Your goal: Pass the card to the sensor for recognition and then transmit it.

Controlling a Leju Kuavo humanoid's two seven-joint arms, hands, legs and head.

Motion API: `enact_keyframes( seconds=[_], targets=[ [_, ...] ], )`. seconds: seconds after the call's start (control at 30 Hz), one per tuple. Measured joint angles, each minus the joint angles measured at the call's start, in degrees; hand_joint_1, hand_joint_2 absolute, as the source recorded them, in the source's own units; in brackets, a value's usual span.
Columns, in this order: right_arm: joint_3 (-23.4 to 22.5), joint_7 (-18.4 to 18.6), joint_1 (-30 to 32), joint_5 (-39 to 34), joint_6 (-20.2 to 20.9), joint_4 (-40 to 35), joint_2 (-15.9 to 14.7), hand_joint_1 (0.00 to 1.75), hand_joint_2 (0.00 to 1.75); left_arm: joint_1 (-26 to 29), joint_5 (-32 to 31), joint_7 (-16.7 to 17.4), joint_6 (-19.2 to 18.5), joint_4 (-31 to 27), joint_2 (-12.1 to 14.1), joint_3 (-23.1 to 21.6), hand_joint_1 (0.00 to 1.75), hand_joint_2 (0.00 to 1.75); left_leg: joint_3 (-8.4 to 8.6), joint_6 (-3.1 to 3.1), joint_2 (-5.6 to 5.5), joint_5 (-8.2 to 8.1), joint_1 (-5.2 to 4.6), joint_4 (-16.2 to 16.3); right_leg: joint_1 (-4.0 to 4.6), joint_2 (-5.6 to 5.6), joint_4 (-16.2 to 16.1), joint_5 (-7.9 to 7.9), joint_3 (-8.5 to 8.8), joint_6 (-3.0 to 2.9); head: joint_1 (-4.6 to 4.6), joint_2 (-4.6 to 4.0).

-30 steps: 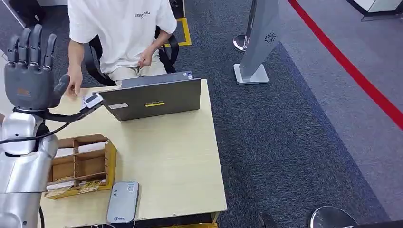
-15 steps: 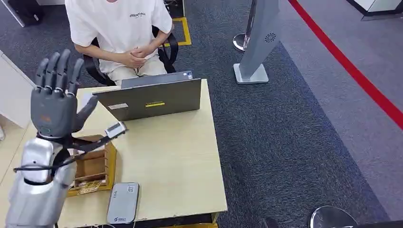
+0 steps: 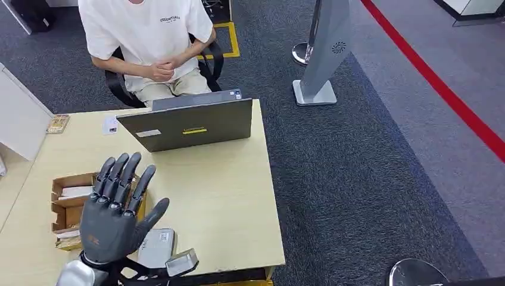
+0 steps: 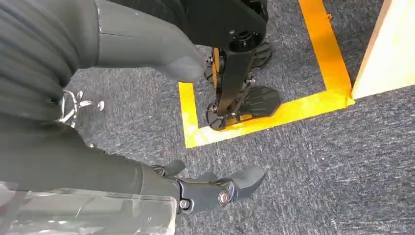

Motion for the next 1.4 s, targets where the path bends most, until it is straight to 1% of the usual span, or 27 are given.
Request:
enact_keyframes(
  seconds=[0.1,0.27,0.4,0.5,0.6,0.7,0.77,0.93,1.07,1.13,1.23,1.33,1.4],
  targets=[
    [-0.57,-0.09,0.04,-0.39,-0.09,0.00,0.02,0.00,1.75,2.28,1.22,-0.37,-0.58,-0.96,-0.02,-0.17,0.00,1.75,0.03,0.00,0.01,0.00,0.00,0.00,0.00,0.01,0.00,0.00,0.02,0.00,-0.02,0.00],
    [-1.90,-0.37,0.09,-1.20,-0.17,0.00,0.13,0.00,1.75,7.02,2.60,-0.26,-2.78,-1.35,-0.13,-0.22,0.00,1.75,0.02,0.00,0.01,-0.01,0.00,0.00,0.00,0.01,0.00,-0.01,0.02,0.01,-0.02,0.00],
    [-2.73,-0.35,0.18,-1.40,-0.33,0.00,0.28,0.00,1.75,10.23,2.86,0.44,-2.80,-1.33,-0.17,-0.35,0.00,1.75,0.02,0.02,-0.02,-0.03,0.00,0.00,0.00,-0.01,-0.01,-0.05,0.02,0.05,0.00,0.00],
    [-3.23,-0.33,0.19,-1.35,-0.44,0.00,0.37,0.00,1.75,11.77,2.34,2.39,-2.38,-1.07,-0.28,-0.66,0.00,1.75,0.02,0.02,-0.02,-0.03,0.00,0.00,0.00,-0.01,-0.01,-0.05,0.03,0.05,-0.02,0.00],
    [-3.56,-0.07,0.23,-1.20,-0.55,-0.02,0.48,0.00,1.75,13.36,1.02,5.71,-1.11,0.03,-0.33,-1.16,0.00,1.75,0.03,0.02,-0.01,-0.03,0.00,0.00,0.00,-0.01,-0.01,-0.05,0.04,0.05,-0.02,0.00],
    [-4.04,0.07,0.22,-1.00,-0.76,-0.02,0.61,0.00,1.75,14.88,-0.26,9.14,1.86,1.62,-0.28,-1.83,0.00,1.75,0.03,0.02,-0.01,-0.03,0.00,0.00,0.00,-0.01,-0.01,-0.05,0.04,0.05,0.00,0.00],
    [-4.43,0.07,0.23,-0.77,-0.90,-0.02,0.63,0.00,1.75,15.82,-1.48,9.81,2.93,2.06,-0.37,-1.86,0.00,1.75,0.02,0.02,-0.03,-0.03,0.00,0.00,0.00,-0.01,-0.01,-0.05,0.04,0.05,0.00,0.00],
    [-4.79,0.20,0.22,-0.17,-1.14,-0.02,0.66,0.00,1.75,18.70,-4.13,8.98,3.39,1.71,-1.90,-1.84,0.00,1.75,0.02,0.09,-0.03,-0.07,-0.01,0.00,0.00,-0.01,-0.01,-0.05,0.04,0.07,0.00,0.00],
    [-4.92,0.24,0.22,-0.15,-1.14,-0.02,0.72,0.00,1.75,19.82,-4.24,8.55,3.41,1.47,-2.67,-1.75,0.00,1.75,0.02,0.09,-0.03,-0.08,-0.01,0.00,0.00,-0.03,-0.02,-0.05,0.06,0.07,-0.02,0.00],
    [-4.96,0.24,0.22,0.02,-1.14,-0.02,0.72,0.00,1.75,20.55,-4.39,8.44,3.43,1.47,-3.15,-1.16,0.00,1.75,0.03,0.09,-0.02,-0.08,-0.01,0.00,0.00,-0.03,-0.02,-0.05,0.06,0.07,-0.02,0.00],
    [-5.16,0.24,0.22,0.50,-1.14,-0.02,0.74,0.00,1.75,21.68,-4.81,8.13,3.43,1.47,-4.05,0.86,0.00,1.75,0.04,0.09,-0.03,-0.07,0.00,0.00,0.00,-0.03,-0.02,-0.05,0.07,0.07,0.00,0.00],
    [-5.64,0.35,0.23,1.03,-1.14,-0.02,0.74,0.00,1.75,23.02,-4.42,4.19,3.43,1.47,-6.23,5.45,0.00,1.75,0.04,0.09,-0.02,-0.07,0.00,0.00,0.00,-0.03,-0.02,-0.05,0.08,0.07,-0.02,0.00],
    [-5.88,0.61,0.23,1.25,-1.14,-0.02,0.77,0.00,1.75,23.57,-3.93,0.39,3.43,1.49,-8.08,8.97,0.00,1.75,0.04,0.09,-0.03,-0.07,0.00,0.00,0.00,-0.03,-0.01,-0.05,0.08,0.07,0.00,0.00]
  ],
)
